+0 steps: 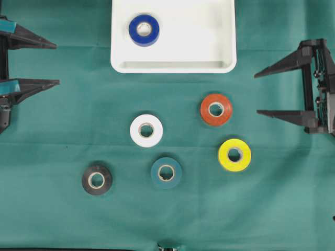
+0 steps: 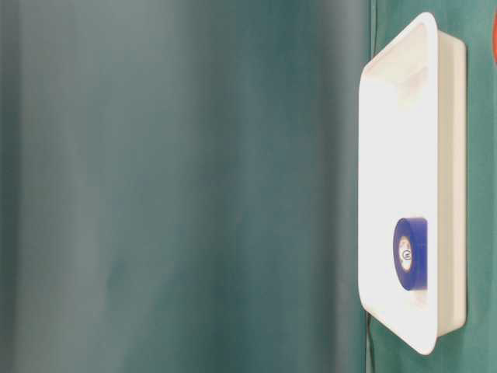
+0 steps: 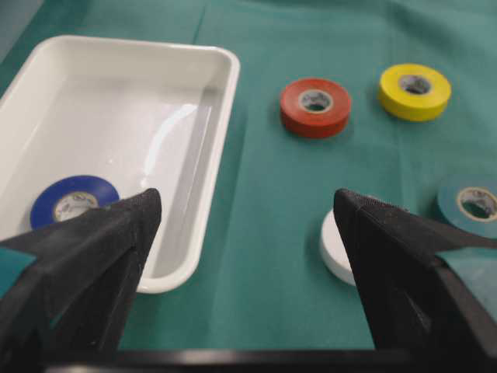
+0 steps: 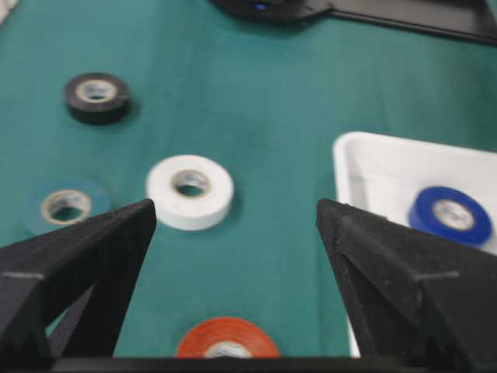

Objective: Pick up the tape from a random location and place it into the white case.
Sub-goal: 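Move the right gripper leftward over the white tape roll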

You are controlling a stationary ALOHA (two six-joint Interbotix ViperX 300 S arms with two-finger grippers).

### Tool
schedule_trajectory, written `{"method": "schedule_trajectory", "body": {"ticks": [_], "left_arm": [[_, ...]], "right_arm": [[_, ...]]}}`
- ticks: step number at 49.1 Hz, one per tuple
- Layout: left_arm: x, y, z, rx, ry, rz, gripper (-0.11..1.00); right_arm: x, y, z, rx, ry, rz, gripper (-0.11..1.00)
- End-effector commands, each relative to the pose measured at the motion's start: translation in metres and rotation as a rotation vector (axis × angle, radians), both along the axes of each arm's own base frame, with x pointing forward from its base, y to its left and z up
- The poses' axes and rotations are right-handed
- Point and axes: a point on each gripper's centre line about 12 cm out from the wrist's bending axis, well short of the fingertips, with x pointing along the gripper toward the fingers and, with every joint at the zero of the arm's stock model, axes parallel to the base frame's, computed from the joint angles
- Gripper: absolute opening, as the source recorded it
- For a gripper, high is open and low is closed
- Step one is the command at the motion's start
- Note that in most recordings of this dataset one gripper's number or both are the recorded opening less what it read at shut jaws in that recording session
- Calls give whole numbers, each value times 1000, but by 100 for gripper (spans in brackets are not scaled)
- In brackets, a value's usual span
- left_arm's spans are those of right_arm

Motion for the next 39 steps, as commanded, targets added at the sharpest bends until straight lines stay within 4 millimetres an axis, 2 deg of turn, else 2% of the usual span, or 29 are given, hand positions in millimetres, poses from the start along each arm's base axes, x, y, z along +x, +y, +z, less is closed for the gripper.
{"method": "schedule_trajectory", "body": {"ticks": [1, 10, 25, 39], "left_arm": [[2, 1, 6, -2, -19, 4, 97], [2, 1, 6, -2, -19, 4, 97], [2, 1, 6, -2, -19, 4, 97], [2, 1, 6, -2, -20, 4, 97]], "right_arm": [[2, 7, 8, 6, -24, 31, 92], [1, 19, 7, 6, -18, 83, 92], [4, 20, 6, 11, -8, 83, 92], [20, 22, 10, 9, 12, 85, 92]]}}
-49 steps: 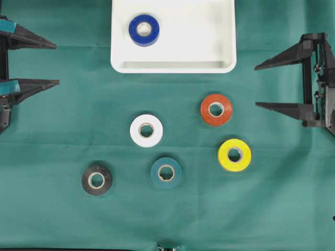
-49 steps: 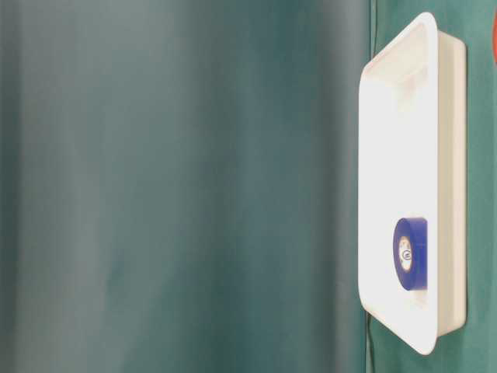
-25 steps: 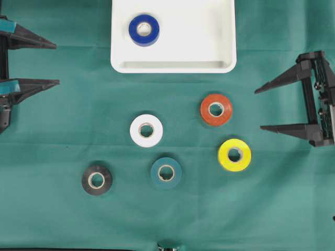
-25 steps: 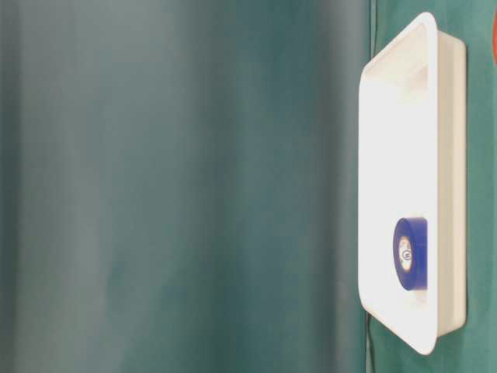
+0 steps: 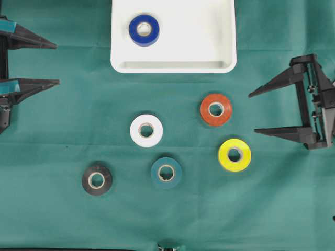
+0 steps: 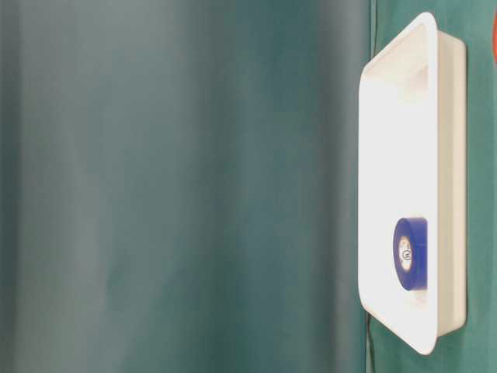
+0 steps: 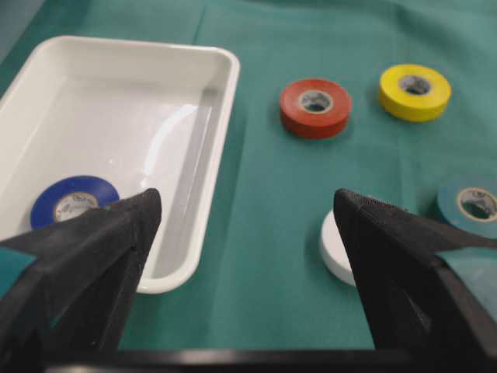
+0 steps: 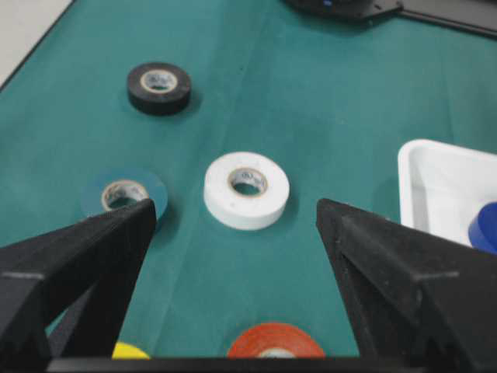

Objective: Pick up the tape from a random location and place it into the white case.
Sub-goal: 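Move the right gripper leftward over the white tape roll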

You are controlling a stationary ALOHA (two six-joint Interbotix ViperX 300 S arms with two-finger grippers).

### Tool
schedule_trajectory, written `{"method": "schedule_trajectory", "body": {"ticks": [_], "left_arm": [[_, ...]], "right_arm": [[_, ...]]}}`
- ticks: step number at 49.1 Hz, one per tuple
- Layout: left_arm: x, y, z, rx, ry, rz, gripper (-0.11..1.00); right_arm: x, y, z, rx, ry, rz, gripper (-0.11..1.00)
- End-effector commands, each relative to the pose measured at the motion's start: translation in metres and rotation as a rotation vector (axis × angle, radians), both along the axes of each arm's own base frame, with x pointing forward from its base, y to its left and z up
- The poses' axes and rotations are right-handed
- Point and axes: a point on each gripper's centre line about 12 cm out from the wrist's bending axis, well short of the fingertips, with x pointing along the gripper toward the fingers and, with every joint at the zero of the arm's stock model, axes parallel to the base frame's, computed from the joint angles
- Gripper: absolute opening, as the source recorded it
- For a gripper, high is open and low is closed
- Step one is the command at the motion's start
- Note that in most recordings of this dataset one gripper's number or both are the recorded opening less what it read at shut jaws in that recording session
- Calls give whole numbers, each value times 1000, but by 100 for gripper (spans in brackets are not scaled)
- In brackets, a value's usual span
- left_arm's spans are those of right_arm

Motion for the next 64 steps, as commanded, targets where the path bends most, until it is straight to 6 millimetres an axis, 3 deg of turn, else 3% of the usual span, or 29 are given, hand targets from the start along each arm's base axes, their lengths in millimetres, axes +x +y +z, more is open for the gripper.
{"method": "schedule_trajectory", "body": {"ticks": [1, 16, 45, 64], "left_arm": [[2, 1, 6, 0, -20, 4, 97], [2, 1, 9, 4, -49, 4, 97], [1, 1, 11, 6, -55, 4, 97], [0, 1, 10, 7, -38, 3, 97]], "right_arm": [[10, 2, 12, 9, -22, 1, 92], [46, 7, 25, 4, -10, 1, 92], [163, 17, 46, -5, -4, -12, 92], [213, 13, 53, -3, 9, -35, 92]]}}
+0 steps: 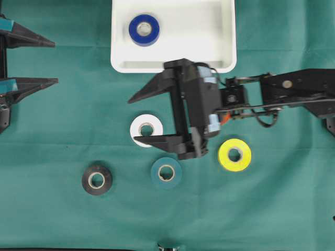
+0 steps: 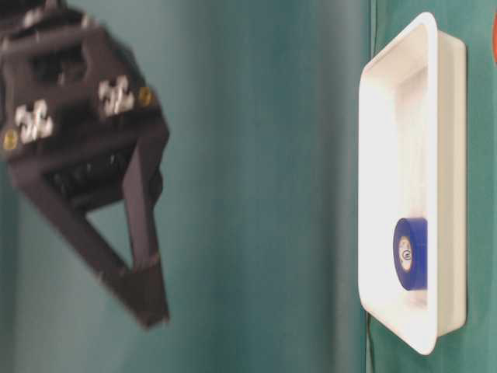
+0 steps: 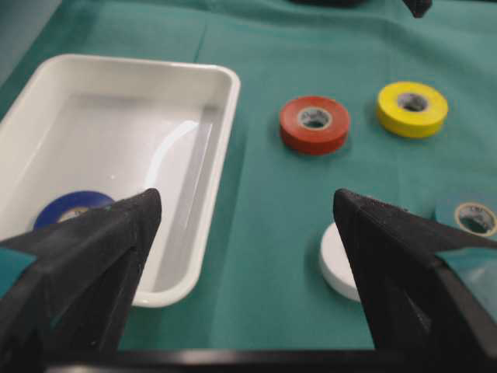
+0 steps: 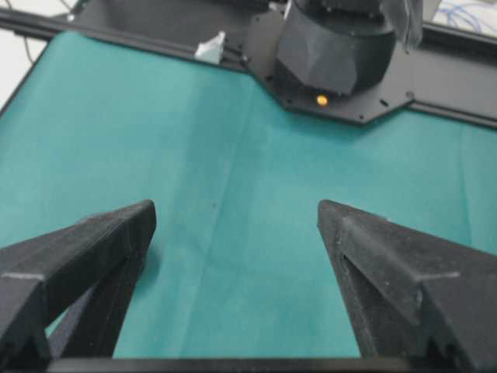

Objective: Pick up the tape from a random location and place it into the white case.
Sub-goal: 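Move the right gripper leftward over the white tape roll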

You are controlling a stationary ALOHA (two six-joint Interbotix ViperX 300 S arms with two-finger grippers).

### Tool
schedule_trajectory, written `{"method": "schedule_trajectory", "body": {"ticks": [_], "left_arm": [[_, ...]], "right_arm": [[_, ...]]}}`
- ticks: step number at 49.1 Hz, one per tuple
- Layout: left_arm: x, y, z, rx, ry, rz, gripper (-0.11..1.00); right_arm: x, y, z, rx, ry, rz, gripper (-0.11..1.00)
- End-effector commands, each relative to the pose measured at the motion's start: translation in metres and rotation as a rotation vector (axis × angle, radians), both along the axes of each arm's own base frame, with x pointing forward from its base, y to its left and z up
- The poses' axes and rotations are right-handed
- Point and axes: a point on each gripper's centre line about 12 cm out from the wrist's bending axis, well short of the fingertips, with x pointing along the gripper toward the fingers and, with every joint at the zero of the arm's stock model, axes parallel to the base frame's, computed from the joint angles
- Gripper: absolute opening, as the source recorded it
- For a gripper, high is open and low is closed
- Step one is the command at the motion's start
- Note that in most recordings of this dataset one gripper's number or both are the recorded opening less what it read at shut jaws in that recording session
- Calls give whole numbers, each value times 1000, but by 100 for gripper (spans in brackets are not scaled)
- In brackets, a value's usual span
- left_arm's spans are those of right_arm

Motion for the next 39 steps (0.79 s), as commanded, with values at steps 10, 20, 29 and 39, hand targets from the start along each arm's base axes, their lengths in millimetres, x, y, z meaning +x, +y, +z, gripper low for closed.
{"method": "schedule_trajectory", "body": {"ticks": [10, 20, 29, 39], "left_arm": [[1, 1, 6, 2, -7, 2, 97], [1, 1, 5, 3, -3, 2, 97], [1, 1, 4, 4, 2, 2, 97], [1, 1, 4, 4, 2, 2, 97]], "right_arm": [[16, 0, 20, 7, -24, -5, 92], [17, 0, 18, 11, -11, -8, 92], [16, 0, 14, 39, 33, -17, 92], [18, 0, 5, 79, 138, -40, 92]]}}
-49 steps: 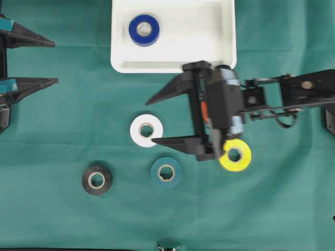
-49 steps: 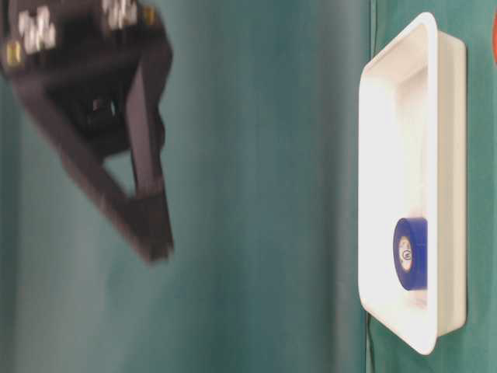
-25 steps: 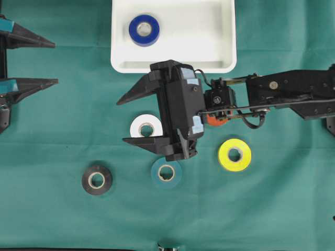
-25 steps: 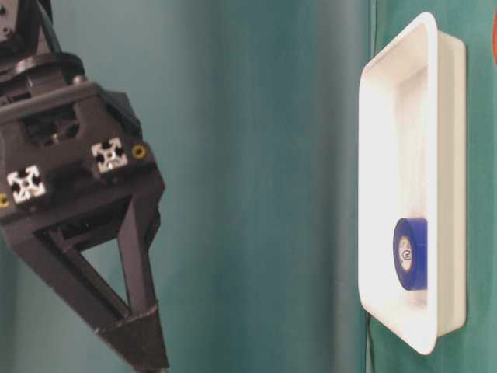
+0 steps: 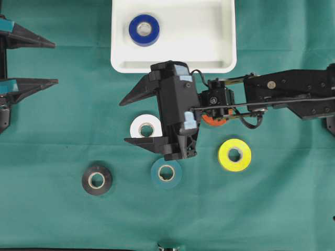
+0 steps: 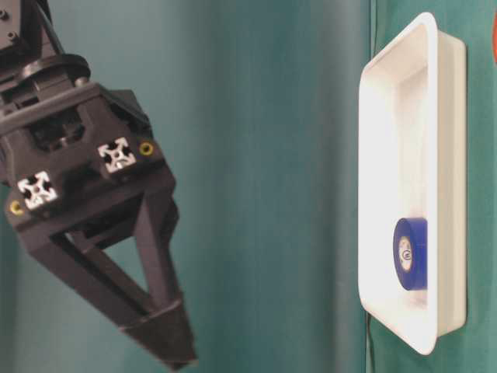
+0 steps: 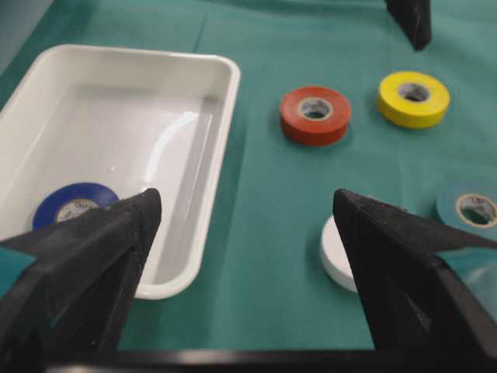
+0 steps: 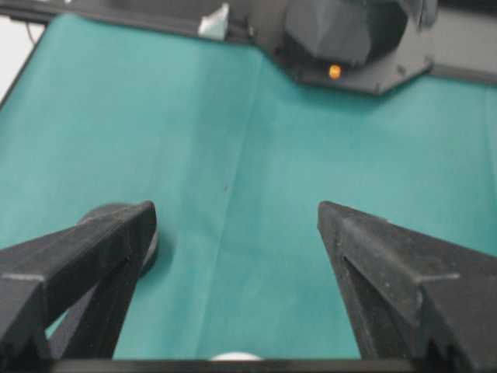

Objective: Pick up the tape from a random location and place it into the white case.
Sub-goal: 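Move the right gripper leftward over the white tape roll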

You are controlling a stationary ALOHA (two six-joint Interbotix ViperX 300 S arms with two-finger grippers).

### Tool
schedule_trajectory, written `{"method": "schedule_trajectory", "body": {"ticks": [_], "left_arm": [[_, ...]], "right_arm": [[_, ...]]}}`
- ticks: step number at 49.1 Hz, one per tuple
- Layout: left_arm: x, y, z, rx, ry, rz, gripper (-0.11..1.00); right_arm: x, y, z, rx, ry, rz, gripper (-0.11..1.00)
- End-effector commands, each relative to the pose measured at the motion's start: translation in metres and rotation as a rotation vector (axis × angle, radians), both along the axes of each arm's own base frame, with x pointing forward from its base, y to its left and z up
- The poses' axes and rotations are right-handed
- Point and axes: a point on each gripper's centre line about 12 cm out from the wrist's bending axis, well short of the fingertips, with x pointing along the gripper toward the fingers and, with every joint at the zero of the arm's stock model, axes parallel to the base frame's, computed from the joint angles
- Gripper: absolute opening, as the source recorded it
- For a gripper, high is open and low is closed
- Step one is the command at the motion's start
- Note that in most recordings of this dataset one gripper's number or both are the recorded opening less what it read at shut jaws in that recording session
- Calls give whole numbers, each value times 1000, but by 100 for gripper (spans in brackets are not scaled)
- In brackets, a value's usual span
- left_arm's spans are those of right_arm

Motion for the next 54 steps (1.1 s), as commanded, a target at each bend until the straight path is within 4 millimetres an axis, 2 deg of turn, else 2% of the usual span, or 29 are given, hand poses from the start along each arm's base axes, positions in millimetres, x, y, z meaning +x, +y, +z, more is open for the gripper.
{"method": "schedule_trajectory", "body": {"ticks": [1, 18, 32, 54], "left_arm": [[2, 1, 5, 3, -12, 3, 97], [1, 1, 5, 3, -12, 3, 97], [2, 1, 5, 3, -10, 3, 97], [1, 5, 4, 3, -7, 29, 97]], "right_arm": [[3, 0, 13, 19, 10, -11, 92], [13, 0, -5, 41, 289, -50, 92], [10, 1, -14, 69, 446, -91, 92], [9, 0, -16, 68, 501, -101, 92]]}}
